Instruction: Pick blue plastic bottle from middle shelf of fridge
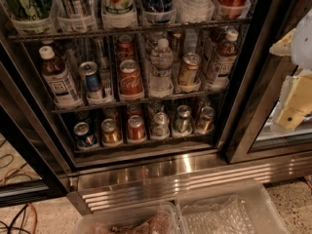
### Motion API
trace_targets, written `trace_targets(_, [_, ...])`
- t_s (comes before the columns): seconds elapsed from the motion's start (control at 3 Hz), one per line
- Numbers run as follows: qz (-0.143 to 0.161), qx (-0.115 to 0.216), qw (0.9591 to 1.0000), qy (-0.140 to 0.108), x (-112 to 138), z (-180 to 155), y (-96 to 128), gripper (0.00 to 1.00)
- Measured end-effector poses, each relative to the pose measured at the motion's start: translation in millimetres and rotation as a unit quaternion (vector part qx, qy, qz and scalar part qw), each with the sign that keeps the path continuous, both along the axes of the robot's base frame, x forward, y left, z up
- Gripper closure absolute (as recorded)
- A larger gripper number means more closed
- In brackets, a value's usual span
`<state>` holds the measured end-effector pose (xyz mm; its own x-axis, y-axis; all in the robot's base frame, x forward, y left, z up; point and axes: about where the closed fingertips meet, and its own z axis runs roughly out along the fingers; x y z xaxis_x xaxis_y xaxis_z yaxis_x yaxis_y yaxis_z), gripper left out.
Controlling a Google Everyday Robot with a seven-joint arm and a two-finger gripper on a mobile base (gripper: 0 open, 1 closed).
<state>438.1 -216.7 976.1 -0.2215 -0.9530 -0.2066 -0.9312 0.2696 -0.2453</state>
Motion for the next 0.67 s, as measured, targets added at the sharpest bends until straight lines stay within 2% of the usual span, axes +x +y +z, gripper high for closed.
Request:
trace_targets(0.33, [0.0, 0.0, 1.0, 0.0, 0.0, 0.0, 0.0, 0.0])
trace_targets(0.67, [-0.01, 0.014, 0.9998, -0.007, 2.6, -0.8, 0.4, 0.0])
